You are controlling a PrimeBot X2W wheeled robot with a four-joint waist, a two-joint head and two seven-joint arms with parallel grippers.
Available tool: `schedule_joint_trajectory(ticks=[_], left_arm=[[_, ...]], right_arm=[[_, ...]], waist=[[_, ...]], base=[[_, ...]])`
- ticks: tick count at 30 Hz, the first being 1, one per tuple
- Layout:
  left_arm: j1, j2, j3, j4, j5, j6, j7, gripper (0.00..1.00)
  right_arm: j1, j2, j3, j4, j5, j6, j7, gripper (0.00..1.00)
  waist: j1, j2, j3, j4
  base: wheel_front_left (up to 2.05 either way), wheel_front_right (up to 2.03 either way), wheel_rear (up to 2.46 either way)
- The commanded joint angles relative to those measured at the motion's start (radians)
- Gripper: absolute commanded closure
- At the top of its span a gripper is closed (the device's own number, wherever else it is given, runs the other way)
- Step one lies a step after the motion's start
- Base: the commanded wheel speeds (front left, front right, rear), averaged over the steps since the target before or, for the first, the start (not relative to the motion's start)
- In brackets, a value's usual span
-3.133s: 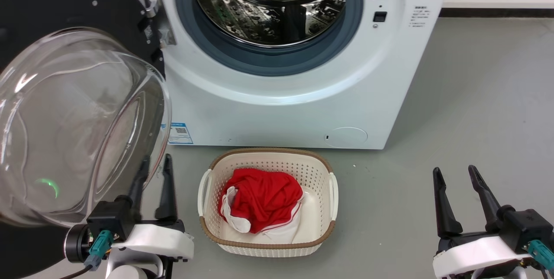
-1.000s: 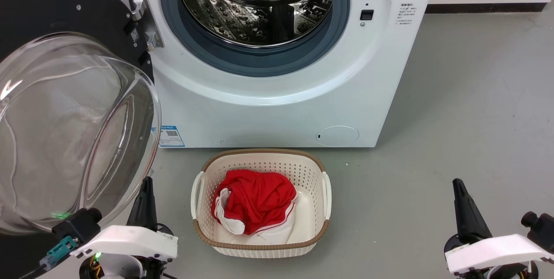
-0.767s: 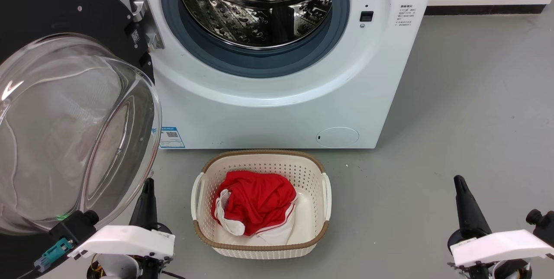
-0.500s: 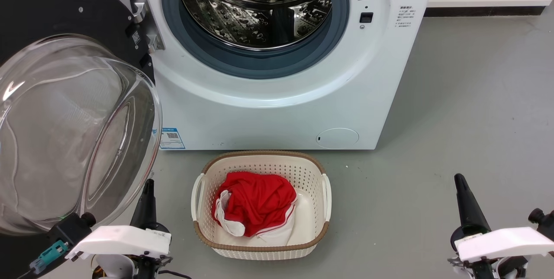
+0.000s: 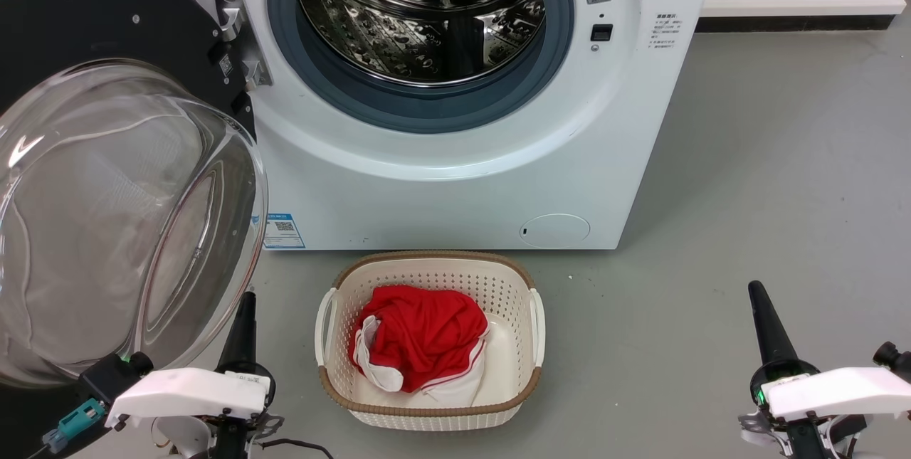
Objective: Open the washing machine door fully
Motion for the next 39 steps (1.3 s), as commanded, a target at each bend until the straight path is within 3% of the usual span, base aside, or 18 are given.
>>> schedule_joint_trajectory(ticks=[1, 39], left_arm=[[-0.018, -0.002, 0.009, -0.005, -0.033, -0.009, 0.009, 1.00], [-0.029, -0.023, 0.051, 0.021, -0.365, -0.055, 0.098, 1.00]], right_arm=[[-0.021, -0.007, -0.005, -0.001, 0.037, 0.000, 0.007, 1.00], [-0.060, -0.001, -0.033, 0.046, 0.387, 0.000, 0.089, 1.00]], waist=[[0.0000, 0.0000, -0.001, 0.000], [0.0000, 0.0000, -0.022, 0.001]], base=[[0.00, 0.00, 0.00], [0.00, 0.00, 0.00]])
